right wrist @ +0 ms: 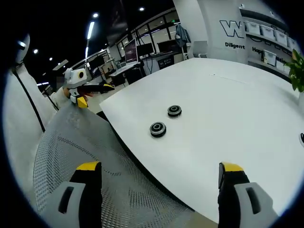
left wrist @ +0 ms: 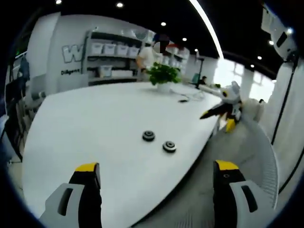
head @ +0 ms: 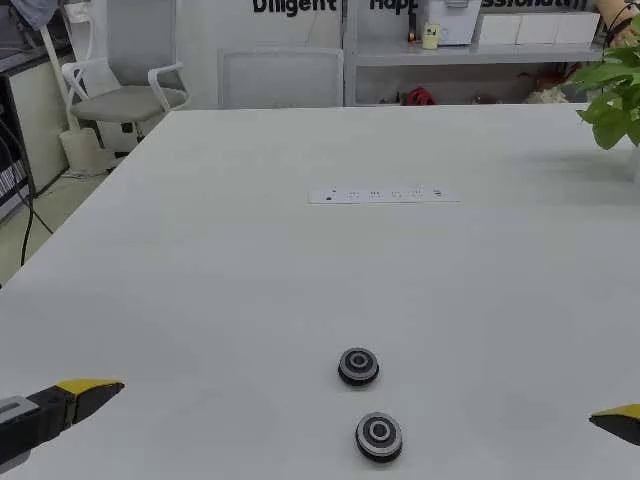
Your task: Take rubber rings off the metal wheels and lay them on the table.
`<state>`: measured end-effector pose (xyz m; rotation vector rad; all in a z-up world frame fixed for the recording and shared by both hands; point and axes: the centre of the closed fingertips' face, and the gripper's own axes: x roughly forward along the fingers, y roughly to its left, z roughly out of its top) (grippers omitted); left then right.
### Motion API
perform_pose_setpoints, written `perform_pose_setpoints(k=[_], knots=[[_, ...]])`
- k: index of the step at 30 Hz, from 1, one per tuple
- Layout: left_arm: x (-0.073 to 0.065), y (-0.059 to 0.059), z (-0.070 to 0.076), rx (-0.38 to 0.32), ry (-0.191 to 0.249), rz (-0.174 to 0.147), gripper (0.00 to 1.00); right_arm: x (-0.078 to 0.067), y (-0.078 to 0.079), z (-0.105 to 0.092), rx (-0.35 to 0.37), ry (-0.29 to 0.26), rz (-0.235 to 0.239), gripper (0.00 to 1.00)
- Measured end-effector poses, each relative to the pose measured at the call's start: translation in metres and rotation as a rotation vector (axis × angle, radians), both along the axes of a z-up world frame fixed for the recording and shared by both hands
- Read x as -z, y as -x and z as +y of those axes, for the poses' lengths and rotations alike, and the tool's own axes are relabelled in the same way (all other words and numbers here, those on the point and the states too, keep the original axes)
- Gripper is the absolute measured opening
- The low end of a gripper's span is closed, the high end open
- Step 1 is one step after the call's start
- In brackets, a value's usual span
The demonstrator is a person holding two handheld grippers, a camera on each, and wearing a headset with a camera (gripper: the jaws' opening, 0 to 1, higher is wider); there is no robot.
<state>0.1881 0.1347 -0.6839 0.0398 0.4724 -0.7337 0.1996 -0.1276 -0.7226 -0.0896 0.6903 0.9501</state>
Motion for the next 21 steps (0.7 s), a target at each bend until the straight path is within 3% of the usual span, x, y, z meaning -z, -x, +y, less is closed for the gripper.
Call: perform_pose_setpoints(k=[21], knots=[[0.001, 0.0033, -0.003, -0.003, -0.005, 0.007, 1.0, 0.0011, 0.0016, 0.0001, 0.007, -0.015, 0.013, 1.0]])
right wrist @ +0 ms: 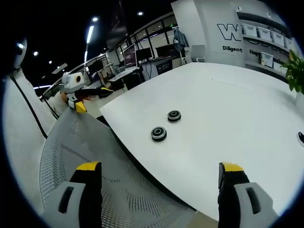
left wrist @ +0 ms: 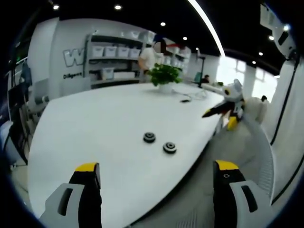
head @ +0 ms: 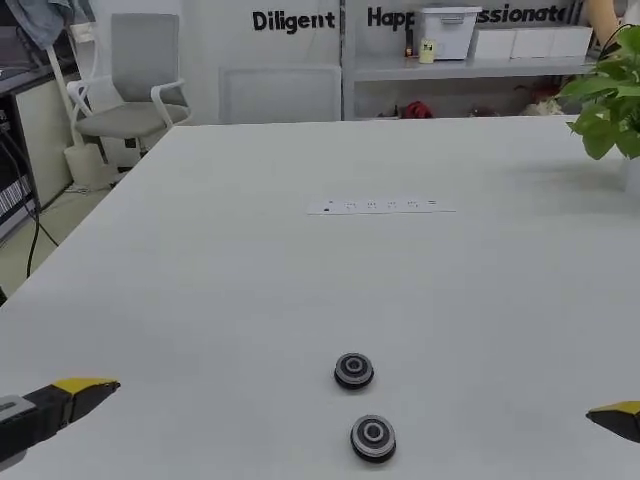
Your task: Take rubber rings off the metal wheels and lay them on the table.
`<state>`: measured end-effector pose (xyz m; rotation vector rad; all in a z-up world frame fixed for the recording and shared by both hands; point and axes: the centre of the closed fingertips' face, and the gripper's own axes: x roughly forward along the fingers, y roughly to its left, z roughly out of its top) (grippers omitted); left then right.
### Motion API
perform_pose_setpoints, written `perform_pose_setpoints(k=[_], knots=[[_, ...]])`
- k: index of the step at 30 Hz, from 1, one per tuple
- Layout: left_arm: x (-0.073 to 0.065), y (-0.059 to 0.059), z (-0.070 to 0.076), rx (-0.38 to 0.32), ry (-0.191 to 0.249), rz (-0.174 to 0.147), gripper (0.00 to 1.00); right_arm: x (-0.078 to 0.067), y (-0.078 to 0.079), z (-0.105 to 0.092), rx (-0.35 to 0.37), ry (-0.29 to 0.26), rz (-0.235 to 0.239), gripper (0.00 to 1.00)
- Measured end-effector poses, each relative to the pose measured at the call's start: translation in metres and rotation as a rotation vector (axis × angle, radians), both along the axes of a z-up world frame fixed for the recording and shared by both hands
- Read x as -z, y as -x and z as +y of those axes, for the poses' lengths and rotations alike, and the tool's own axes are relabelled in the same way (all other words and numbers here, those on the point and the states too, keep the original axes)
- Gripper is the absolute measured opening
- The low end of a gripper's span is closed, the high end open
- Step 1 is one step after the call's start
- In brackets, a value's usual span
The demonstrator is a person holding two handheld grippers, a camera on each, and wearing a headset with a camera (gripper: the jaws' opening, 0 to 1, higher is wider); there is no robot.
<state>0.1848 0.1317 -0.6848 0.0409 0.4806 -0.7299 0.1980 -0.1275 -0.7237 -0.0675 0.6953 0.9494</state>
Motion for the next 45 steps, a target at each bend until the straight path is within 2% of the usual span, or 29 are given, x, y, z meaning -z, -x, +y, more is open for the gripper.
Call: perform_pose_setpoints(k=[10, 22, 25, 26, 31, 36, 45], knots=[[-0.001, 0.0, 0.0, -0.002, 0.013, -0.003, 1.0, 0.0, 0.0, 0.0, 0.001, 0.002, 0.003, 1.0], [0.002, -0.002, -0.002, 0.009, 0.015, 0.007, 1.0, 0.003, -0.001, -0.001, 0.001, 0.007, 0.014, 1.0], [0.002, -0.002, -0.004, 0.014, 0.025, 0.009, 1.0, 0.005, -0.001, 0.0, -0.003, 0.01, 0.023, 1.0], [0.0, -0.003, -0.006, 0.015, 0.038, 0.001, 1.0, 0.007, 0.0, 0.0, -0.006, 0.015, 0.024, 0.99], [0.004, -0.002, -0.008, 0.03, 0.033, 0.009, 1.0, 0.01, 0.001, 0.002, -0.026, 0.028, 0.029, 0.99], [0.004, -0.003, -0.011, 0.049, 0.014, 0.0, 1.0, 0.012, 0.001, 0.003, -0.039, 0.035, 0.033, 0.98], [0.001, -0.009, -0.014, 0.061, 0.006, -0.004, 1.0, 0.015, -0.003, 0.001, -0.05, 0.054, 0.031, 0.97]])
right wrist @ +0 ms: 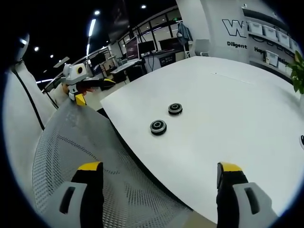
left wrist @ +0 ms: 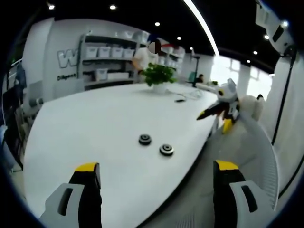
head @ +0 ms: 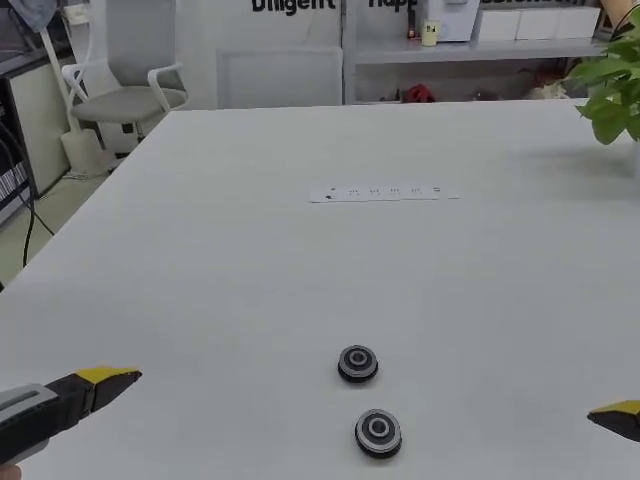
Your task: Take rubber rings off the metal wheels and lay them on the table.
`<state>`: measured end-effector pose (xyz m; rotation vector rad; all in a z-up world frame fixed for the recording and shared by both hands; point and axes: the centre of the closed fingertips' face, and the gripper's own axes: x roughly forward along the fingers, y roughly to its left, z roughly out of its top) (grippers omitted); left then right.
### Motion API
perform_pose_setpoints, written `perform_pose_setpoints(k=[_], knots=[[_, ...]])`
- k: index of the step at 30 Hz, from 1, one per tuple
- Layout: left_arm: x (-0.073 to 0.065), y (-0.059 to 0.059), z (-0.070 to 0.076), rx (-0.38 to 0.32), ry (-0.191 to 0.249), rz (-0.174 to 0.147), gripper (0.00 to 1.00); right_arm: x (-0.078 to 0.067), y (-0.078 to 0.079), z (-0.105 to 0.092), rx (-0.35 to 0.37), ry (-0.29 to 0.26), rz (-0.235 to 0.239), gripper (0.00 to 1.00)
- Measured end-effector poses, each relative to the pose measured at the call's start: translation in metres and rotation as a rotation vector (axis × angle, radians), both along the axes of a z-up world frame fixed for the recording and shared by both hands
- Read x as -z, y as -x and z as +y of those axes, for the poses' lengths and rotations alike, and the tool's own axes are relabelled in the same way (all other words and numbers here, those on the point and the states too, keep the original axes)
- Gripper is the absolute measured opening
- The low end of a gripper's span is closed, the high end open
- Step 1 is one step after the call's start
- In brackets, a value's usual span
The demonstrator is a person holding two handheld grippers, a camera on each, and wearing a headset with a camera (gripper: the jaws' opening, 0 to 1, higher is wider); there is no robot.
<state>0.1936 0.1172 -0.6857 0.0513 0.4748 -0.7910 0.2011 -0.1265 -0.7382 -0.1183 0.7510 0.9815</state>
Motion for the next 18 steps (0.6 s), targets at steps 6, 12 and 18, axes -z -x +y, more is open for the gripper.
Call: perform_pose_setpoints(k=[6, 12, 18], knots=[[-0.004, -0.003, -0.004, 0.018, -0.009, -0.004, 1.0, 0.0, -0.005, -0.001, 0.001, -0.003, 0.002, 0.97], [-0.013, -0.007, -0.009, 0.049, -0.018, -0.021, 1.0, -0.004, -0.011, 0.0, 0.003, -0.011, -0.007, 0.97], [-0.024, -0.013, -0.013, 0.075, -0.025, -0.048, 1.0, -0.01, -0.021, 0.001, 0.01, -0.017, -0.028, 0.96]])
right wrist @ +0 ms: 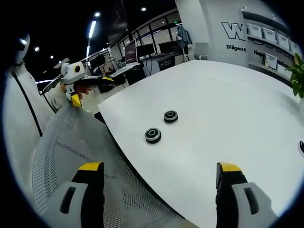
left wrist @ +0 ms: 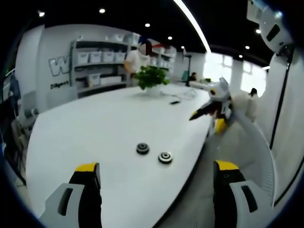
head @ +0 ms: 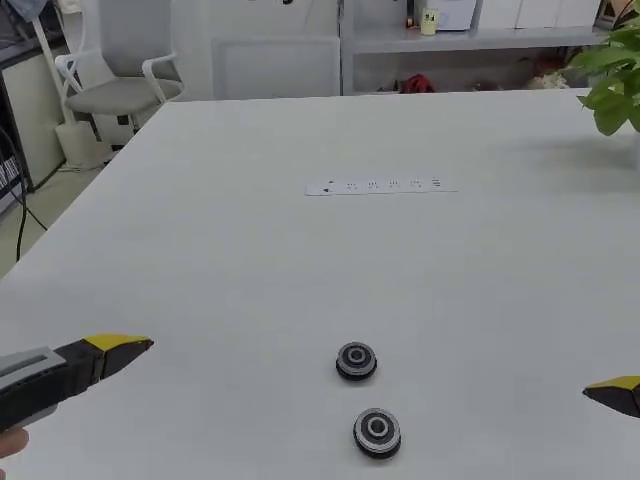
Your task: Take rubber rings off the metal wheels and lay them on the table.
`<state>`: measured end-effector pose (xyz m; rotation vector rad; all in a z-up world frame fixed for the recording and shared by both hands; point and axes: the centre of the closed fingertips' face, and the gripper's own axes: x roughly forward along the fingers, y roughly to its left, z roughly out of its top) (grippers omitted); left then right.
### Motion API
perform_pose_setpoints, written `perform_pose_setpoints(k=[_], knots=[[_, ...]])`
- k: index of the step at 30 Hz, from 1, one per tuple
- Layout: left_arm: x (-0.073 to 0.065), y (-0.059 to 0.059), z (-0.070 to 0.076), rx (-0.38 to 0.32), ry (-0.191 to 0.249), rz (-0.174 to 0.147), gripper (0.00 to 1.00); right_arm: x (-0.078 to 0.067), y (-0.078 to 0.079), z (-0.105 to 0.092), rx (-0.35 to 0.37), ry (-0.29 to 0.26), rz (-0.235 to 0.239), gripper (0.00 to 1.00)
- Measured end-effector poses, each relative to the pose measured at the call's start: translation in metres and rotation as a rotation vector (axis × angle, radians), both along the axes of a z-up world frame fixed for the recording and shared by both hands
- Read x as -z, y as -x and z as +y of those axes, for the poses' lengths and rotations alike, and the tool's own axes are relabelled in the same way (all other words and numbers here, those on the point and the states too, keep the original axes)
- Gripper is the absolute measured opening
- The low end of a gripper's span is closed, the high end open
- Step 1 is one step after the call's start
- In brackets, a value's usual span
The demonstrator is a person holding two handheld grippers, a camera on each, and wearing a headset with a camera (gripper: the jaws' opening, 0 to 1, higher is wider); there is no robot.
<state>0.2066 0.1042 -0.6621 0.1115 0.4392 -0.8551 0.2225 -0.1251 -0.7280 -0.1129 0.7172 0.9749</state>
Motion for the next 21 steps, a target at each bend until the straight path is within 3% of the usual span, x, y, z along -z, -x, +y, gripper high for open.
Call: perform_pose_setpoints(k=[7, 21], knots=[[-0.009, -0.009, 0.001, 0.018, -0.014, -0.028, 1.0, -0.014, -0.014, 0.002, 0.002, -0.023, -0.037, 0.94], [-0.034, -0.037, -0.006, 0.08, -0.04, -0.117, 1.0, -0.049, -0.039, 0.012, -0.044, -0.053, -0.132, 0.91]])
